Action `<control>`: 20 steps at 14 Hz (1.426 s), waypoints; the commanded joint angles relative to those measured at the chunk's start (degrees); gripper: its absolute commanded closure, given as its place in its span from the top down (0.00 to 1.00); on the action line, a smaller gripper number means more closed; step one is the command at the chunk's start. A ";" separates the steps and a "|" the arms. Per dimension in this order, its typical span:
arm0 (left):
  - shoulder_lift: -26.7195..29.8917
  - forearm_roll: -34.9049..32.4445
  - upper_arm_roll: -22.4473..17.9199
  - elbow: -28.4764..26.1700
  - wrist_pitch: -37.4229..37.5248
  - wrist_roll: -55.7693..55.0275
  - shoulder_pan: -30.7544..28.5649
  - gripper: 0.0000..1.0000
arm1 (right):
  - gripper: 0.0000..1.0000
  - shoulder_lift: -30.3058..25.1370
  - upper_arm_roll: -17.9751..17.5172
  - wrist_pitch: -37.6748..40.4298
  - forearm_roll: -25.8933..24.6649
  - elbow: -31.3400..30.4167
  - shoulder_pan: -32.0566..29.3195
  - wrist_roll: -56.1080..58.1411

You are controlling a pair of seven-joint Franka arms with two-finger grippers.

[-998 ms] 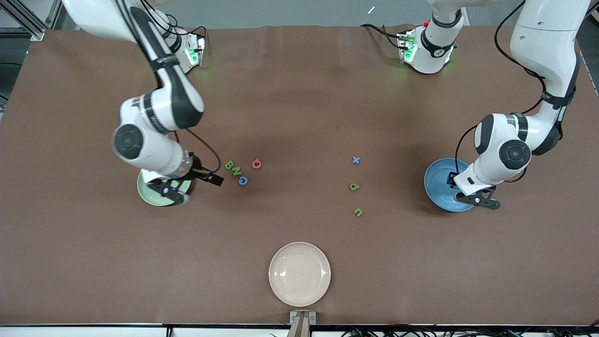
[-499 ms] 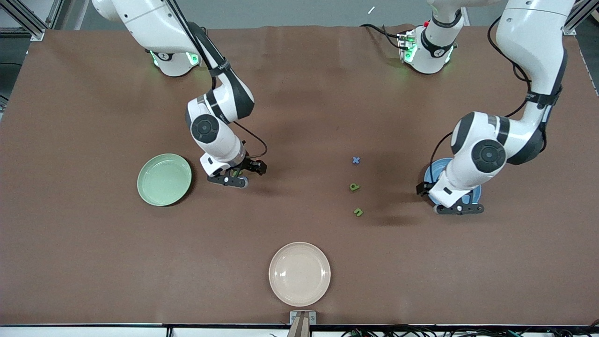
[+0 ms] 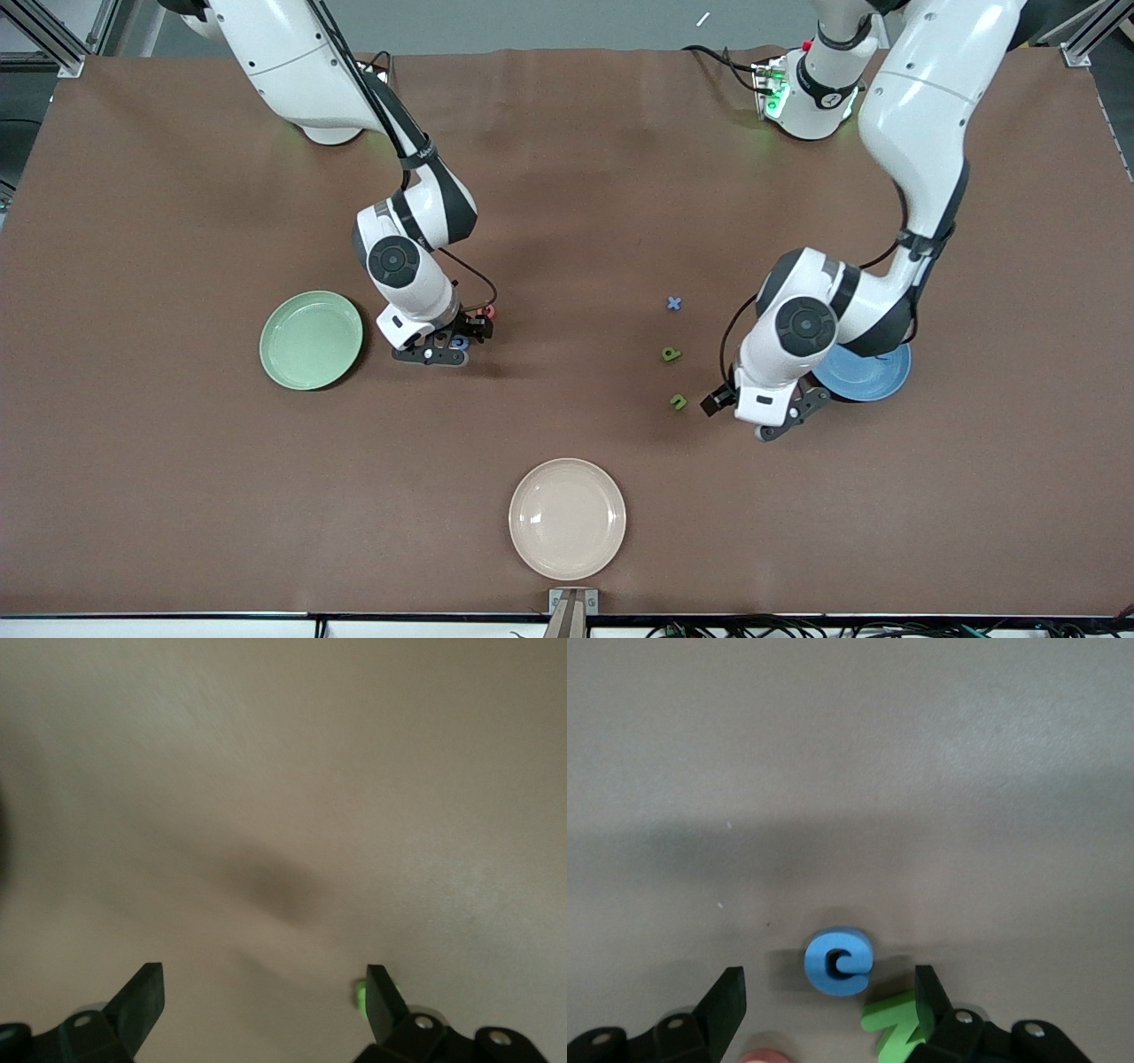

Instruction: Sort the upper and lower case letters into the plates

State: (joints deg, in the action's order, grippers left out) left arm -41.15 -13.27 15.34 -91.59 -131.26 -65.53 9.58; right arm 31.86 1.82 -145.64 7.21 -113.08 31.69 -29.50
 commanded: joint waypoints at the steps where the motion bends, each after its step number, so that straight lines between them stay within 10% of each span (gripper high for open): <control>1: -4.19 0.61 -0.14 5.00 0.48 -5.90 1.75 1.00 | 0.83 1.71 -0.59 -2.44 -1.40 0.58 -0.41 0.32; 6: -8.33 0.35 -0.49 9.59 0.30 -9.96 4.47 1.00 | 0.67 4.00 -0.59 -5.17 -1.40 0.58 0.03 0.14; 13: -9.65 0.26 -0.84 10.38 0.21 -9.96 5.80 0.98 | 0.03 3.91 -0.59 -4.12 -1.40 0.58 -1.98 0.58; 20: -9.83 0.08 -0.84 10.29 0.21 -9.96 6.32 0.66 | 0.00 1.28 -0.32 22.10 -1.40 13.12 -10.77 8.91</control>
State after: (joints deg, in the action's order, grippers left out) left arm -50.24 -13.27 15.15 -82.84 -131.41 -74.71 15.12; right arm 34.05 2.17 -132.04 6.63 -105.05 23.71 -23.24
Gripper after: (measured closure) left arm 0.282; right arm 0.630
